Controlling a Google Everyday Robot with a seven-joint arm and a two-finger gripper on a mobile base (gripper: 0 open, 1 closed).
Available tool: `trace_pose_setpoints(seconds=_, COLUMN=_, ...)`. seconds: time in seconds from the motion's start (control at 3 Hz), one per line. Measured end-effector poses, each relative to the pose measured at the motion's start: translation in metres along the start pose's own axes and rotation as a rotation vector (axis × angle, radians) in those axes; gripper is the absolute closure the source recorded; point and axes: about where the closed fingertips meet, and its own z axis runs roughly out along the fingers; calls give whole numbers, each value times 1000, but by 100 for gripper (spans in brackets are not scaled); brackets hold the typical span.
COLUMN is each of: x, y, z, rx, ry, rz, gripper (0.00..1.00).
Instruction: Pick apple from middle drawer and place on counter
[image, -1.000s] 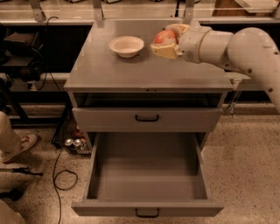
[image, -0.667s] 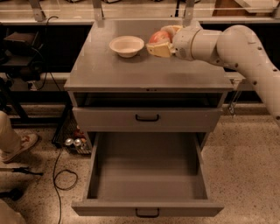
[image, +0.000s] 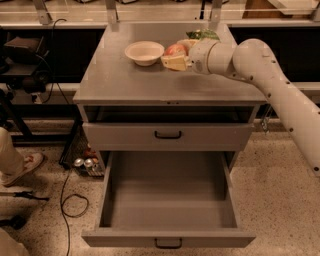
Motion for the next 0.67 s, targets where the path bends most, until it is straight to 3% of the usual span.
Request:
trace_pose_setpoints(seconds=0.33, x=20, y=-4, z=15, rx=-5, ry=-7, rz=38, gripper=99)
trace_pose_setpoints(seconds=0.67, x=33, y=-6, z=21, rx=-4, ry=-15, rz=66, gripper=79)
